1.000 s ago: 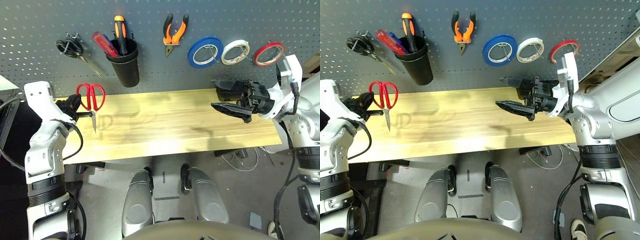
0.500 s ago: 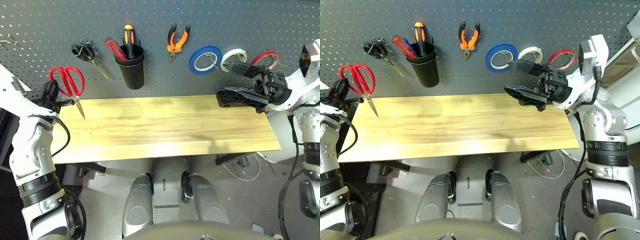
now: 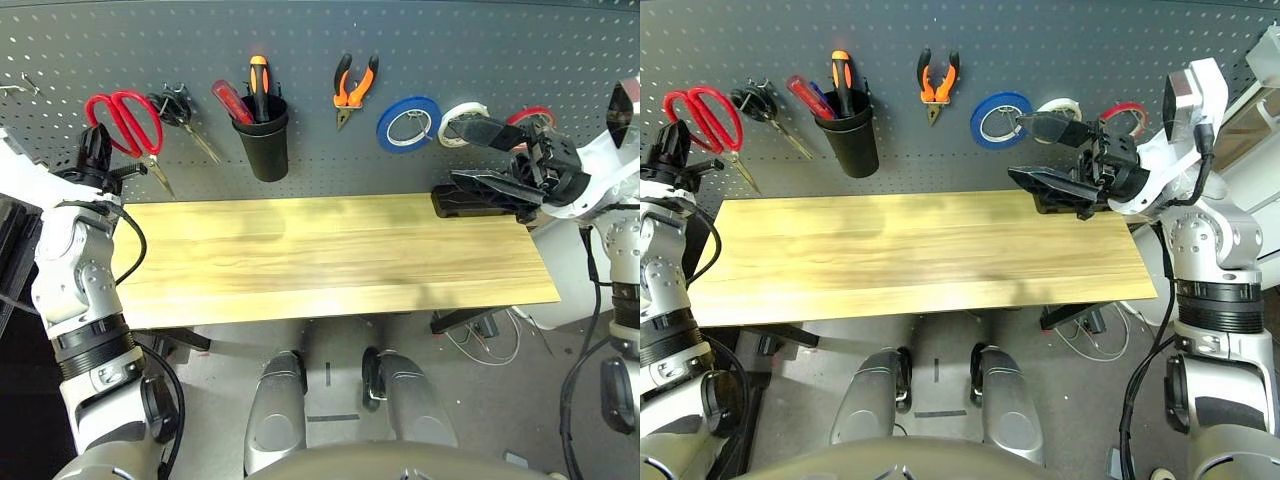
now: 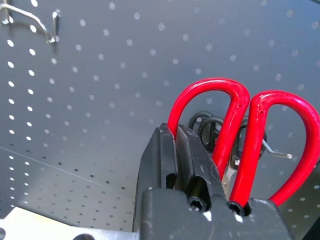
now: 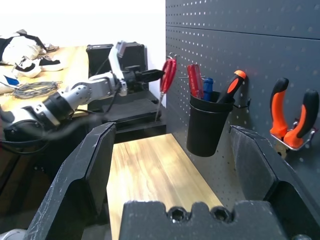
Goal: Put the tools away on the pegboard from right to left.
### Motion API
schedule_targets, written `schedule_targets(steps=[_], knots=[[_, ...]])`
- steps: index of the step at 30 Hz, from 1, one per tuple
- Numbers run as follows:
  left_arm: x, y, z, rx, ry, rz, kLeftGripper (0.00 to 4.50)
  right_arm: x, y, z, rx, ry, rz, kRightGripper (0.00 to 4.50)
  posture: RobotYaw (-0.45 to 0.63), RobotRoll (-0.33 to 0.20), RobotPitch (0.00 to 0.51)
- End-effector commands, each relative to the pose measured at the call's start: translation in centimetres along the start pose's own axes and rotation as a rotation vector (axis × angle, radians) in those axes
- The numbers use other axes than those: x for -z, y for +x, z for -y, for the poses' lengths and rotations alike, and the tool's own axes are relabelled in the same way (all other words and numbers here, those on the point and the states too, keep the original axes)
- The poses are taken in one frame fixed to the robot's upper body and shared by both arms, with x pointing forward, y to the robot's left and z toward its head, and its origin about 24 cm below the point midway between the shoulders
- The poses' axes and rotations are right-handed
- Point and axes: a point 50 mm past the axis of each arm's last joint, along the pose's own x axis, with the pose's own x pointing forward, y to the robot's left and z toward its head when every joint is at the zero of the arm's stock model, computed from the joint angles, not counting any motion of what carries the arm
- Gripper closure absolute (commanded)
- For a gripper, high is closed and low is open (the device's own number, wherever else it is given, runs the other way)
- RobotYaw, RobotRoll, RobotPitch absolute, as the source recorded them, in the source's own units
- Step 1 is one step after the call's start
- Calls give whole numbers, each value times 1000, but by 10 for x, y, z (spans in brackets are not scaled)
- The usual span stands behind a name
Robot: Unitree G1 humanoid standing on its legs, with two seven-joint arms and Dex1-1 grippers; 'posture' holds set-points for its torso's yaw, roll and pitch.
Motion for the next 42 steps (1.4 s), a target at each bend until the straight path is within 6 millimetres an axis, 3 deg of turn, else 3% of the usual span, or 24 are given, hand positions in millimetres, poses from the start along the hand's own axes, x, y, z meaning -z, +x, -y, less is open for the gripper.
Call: schedule_targets(steps=[1,9,16,21,22,28,32,37,42], knots=[[5,6,1,-10,19,-11,4467,-2,-1,-3,0,0,8,0,-5,0,112],[20,18,5,-29,33,-64,4467,0,3,-4,-1,5,7,0,-20,0,116],[39,15,11,20,58,-142,2057,8,2,-5,41,-1,-8,0,-35,0,112],[72,-5,2,64,139,-298,171,22,-2,-4,124,-9,-18,0,-46,0,109],[75,-8,2,77,148,-313,33,24,-3,-4,142,-10,-18,0,-47,0,108],[93,-27,7,142,173,-353,33,47,-10,3,338,-57,-31,0,-60,0,106],[107,-39,10,183,147,-378,33,74,-23,6,528,-26,-82,0,-61,0,103],[110,-43,11,174,130,-304,33,104,-39,19,833,-92,-122,0,-77,0,94],[108,-46,4,118,148,-228,33,120,-47,27,1056,-198,-124,0,-87,0,73]])
